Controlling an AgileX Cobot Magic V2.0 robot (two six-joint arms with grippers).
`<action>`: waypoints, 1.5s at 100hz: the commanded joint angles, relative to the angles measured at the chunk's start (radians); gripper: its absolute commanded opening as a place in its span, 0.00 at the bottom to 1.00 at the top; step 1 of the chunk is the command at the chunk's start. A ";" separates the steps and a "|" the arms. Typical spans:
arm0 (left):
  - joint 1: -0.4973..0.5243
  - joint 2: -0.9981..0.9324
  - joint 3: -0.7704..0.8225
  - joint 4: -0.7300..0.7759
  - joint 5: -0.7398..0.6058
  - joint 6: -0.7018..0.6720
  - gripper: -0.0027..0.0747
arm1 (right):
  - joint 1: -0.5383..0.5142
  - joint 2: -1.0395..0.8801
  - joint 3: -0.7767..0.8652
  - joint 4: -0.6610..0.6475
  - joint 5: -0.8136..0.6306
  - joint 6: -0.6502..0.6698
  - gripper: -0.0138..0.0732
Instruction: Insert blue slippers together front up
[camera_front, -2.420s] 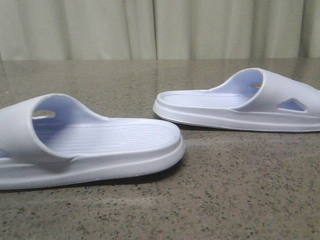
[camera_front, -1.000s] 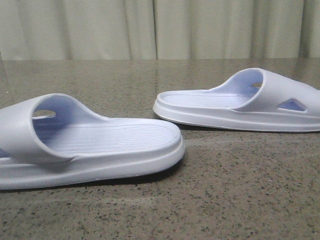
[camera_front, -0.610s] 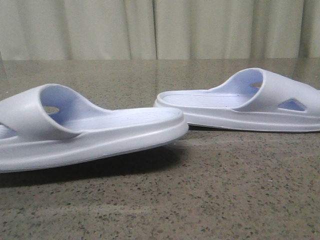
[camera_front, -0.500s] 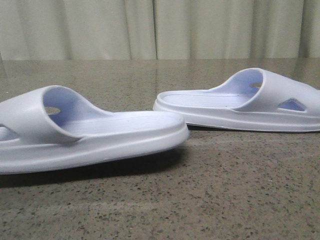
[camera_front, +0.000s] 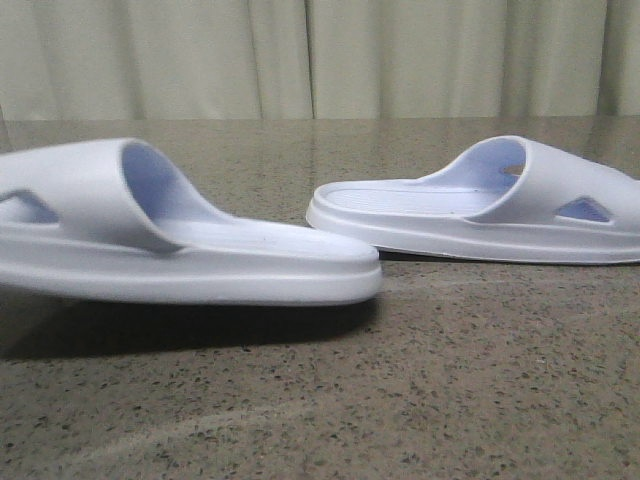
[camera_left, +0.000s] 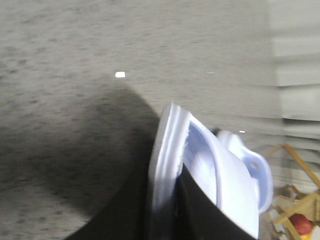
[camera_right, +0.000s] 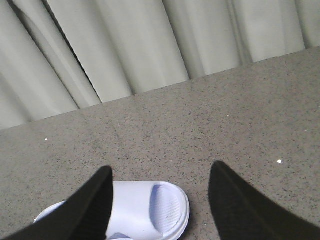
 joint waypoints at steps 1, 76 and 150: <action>-0.008 -0.052 -0.070 -0.036 -0.020 0.001 0.06 | -0.006 0.032 -0.025 0.000 -0.084 0.003 0.57; -0.008 -0.083 -0.116 -0.006 -0.019 0.001 0.06 | -0.006 0.580 -0.025 0.190 -0.185 0.111 0.57; -0.008 -0.083 -0.116 0.002 -0.019 0.001 0.06 | -0.006 0.814 -0.025 0.284 -0.252 0.111 0.57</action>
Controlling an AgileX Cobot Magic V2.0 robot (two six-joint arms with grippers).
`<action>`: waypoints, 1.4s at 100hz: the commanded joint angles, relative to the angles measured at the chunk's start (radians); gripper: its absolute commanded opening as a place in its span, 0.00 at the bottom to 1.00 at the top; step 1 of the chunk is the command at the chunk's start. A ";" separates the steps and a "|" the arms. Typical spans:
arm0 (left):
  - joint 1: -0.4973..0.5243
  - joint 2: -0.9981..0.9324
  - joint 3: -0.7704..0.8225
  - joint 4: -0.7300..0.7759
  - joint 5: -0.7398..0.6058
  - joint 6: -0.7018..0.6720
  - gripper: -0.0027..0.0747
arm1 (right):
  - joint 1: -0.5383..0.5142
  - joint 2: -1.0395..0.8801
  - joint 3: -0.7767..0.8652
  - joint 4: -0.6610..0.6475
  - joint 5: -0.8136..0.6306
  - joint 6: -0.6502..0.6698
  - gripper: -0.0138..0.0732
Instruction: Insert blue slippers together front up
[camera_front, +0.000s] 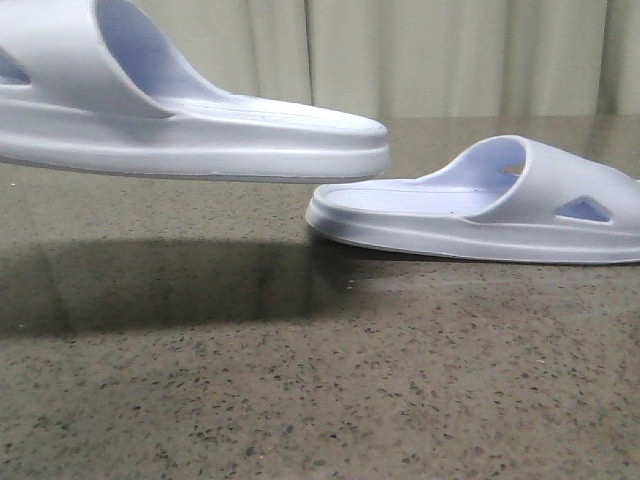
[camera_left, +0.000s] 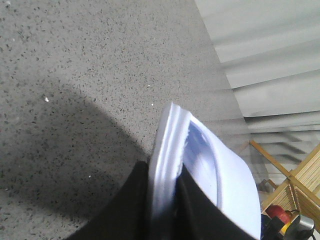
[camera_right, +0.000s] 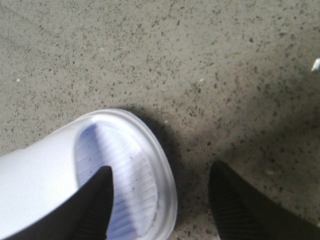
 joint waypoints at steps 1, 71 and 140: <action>-0.008 -0.002 -0.036 -0.036 -0.034 0.001 0.06 | -0.006 -0.002 -0.025 0.017 -0.071 -0.003 0.57; -0.008 -0.002 -0.036 -0.036 -0.032 0.001 0.06 | 0.057 0.071 -0.025 0.040 -0.115 -0.003 0.57; -0.008 -0.002 -0.036 -0.040 -0.019 0.001 0.06 | 0.099 0.128 -0.027 0.054 -0.200 -0.003 0.11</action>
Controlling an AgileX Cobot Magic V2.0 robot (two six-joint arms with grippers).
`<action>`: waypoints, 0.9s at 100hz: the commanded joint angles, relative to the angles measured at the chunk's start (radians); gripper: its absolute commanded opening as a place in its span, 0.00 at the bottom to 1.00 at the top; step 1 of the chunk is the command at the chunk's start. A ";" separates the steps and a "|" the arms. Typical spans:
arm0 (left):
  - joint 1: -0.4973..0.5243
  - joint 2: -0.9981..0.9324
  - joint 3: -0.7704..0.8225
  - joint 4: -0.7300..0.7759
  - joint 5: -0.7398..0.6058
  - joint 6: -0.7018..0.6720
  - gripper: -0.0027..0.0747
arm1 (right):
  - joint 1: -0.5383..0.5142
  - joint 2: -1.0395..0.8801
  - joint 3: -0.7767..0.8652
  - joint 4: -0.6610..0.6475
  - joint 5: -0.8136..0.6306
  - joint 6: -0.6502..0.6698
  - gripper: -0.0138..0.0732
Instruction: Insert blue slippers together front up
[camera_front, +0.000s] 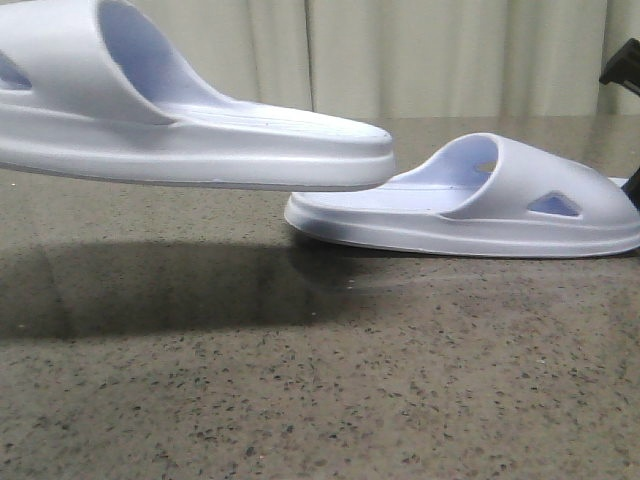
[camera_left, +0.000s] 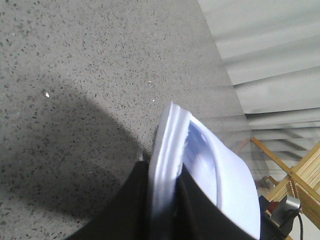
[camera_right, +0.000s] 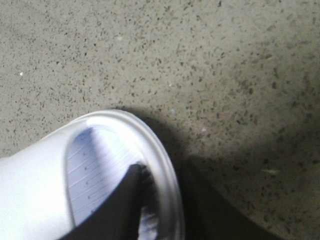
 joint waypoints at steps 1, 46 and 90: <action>-0.008 -0.002 -0.036 -0.040 -0.033 0.001 0.06 | 0.001 -0.010 -0.023 0.004 -0.059 -0.003 0.10; -0.008 -0.002 -0.036 -0.055 -0.033 0.001 0.06 | 0.001 -0.113 -0.098 0.049 -0.189 -0.003 0.04; -0.008 0.002 -0.036 -0.089 -0.087 0.001 0.06 | 0.001 -0.326 -0.293 0.049 -0.019 -0.003 0.04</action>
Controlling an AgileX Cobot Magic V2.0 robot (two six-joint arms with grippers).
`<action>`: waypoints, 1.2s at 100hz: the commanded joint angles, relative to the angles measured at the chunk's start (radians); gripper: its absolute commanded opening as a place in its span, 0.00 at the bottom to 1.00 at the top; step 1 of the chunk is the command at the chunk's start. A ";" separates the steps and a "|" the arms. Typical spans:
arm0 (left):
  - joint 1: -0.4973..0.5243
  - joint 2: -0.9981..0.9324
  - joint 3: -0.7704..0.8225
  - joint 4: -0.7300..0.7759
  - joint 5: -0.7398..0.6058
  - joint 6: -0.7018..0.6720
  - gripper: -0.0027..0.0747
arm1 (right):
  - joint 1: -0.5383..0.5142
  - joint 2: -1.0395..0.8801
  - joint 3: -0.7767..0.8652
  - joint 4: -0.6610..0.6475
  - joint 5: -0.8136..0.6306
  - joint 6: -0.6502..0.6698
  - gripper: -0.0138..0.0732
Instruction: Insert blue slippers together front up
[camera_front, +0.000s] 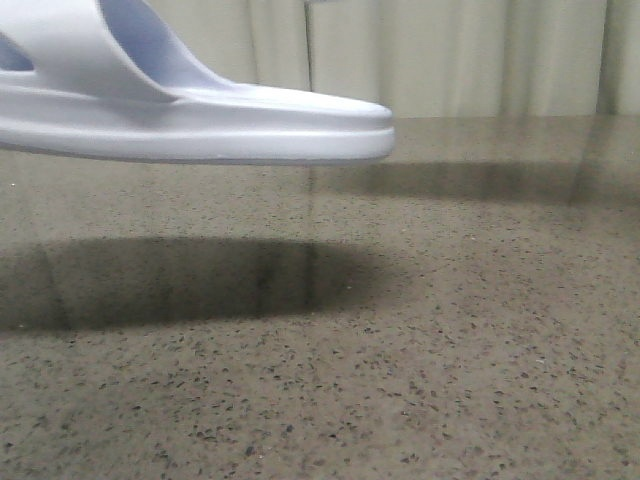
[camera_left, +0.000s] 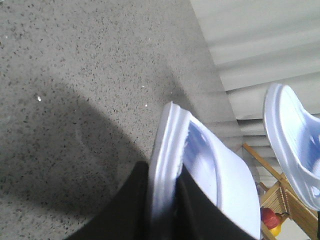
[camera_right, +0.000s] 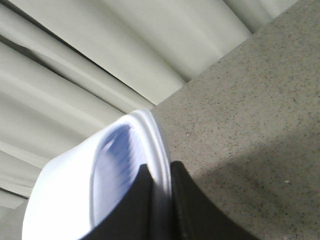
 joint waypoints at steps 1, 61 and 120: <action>-0.008 0.002 -0.036 -0.061 -0.064 0.001 0.06 | 0.001 -0.055 -0.042 0.005 -0.011 -0.003 0.04; -0.008 0.050 -0.036 -0.256 -0.051 0.155 0.06 | 0.005 -0.170 -0.038 0.226 0.279 -0.208 0.04; -0.008 0.050 -0.036 -0.489 0.027 0.375 0.06 | 0.005 -0.156 -0.038 0.415 0.366 -0.360 0.04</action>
